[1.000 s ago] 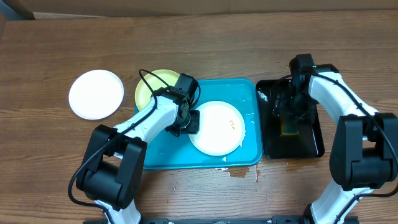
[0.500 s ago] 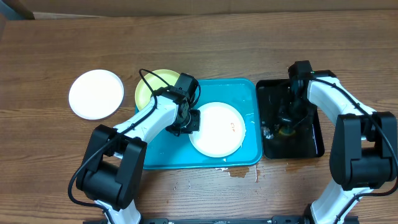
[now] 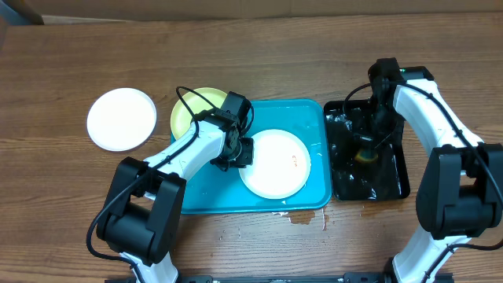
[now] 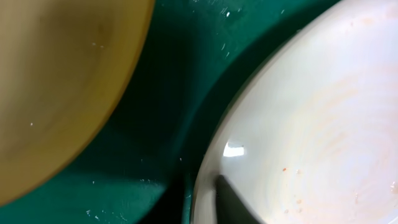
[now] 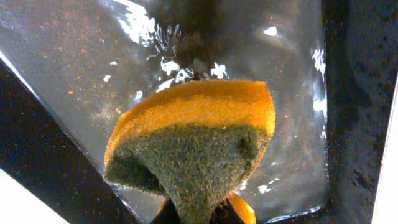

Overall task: Clean dirty plates on tray and stack at the side
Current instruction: 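Lift the sponge with the right gripper toward the held white plate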

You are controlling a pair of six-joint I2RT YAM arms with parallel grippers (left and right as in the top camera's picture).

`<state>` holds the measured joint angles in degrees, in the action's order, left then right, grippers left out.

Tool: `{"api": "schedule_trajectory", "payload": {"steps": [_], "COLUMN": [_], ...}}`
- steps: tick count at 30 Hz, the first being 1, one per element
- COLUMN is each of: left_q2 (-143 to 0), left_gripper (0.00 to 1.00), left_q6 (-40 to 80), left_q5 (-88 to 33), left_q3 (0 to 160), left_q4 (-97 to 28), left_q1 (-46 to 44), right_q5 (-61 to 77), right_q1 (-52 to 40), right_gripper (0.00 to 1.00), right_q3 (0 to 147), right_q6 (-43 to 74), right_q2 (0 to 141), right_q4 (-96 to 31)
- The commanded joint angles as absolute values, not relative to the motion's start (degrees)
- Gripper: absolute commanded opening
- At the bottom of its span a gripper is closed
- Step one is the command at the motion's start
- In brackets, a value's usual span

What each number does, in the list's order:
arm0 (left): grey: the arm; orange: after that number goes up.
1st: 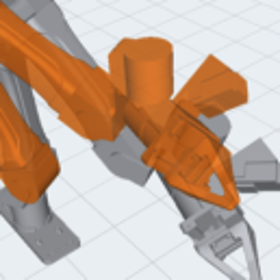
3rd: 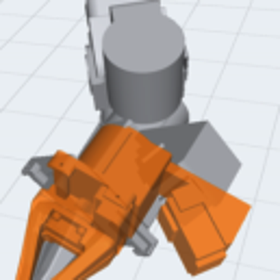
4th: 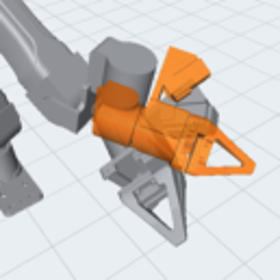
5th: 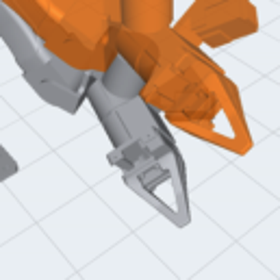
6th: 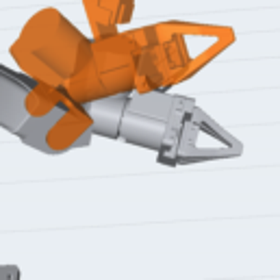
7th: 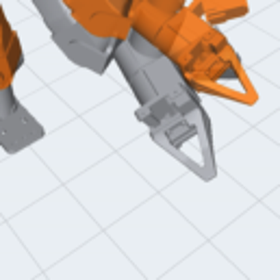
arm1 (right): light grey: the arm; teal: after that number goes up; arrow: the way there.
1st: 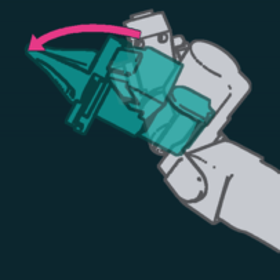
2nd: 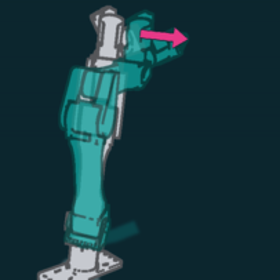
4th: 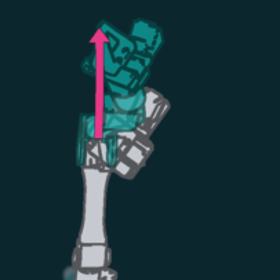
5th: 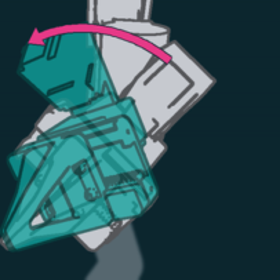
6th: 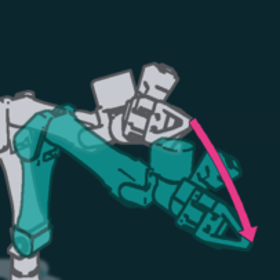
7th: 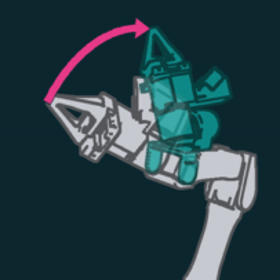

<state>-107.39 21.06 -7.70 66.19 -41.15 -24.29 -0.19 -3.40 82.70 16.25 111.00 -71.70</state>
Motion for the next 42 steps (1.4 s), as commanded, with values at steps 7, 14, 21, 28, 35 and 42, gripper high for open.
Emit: {"api": "schedule_trajectory", "payload": {"steps": [7,14,21,28,35,42], "left_q2": [-108.3,-108.3,-108.3,-108.3,-108.3,-108.3], "left_gripper": [0.04,0.04,0.04,0.04,0.04,0.04], "left_q6": [21.7,29.2,30.3,34.0,35.0,34.9], "left_q5": [-6.9,-6.1,-5.7,-5.6,-5.5,-5.6], "left_q3": [66.6,66.6,66.6,66.6,66.6,66.6], "left_q4": [-42.2,-43.4,-42.8,-42.5,-42.6,-42.5], "left_q1": [-24.5,-24.4,-24.3,-22.7,-22.0,-22.0], "right_q5": [-5.7,-10.5,-6.3,-4.4,-3.2,0.1], "right_q1": [-3.5,-4.8,-6.2,-7.2,-8.0,-9.9], "right_gripper": [0.04,0.04,0.04,0.04,0.04,0.04], "right_q3": [84.6,88.6,88.6,88.6,88.6,88.6], "right_q6": [15.6,19.2,18.4,14.8,15.4,13.8], "right_q2": [110.3,110.3,110.3,110.3,110.2,110.3], "right_q4": [-73.6,-76.2,-75.4,-74.1,-74.7,-73.6]}}
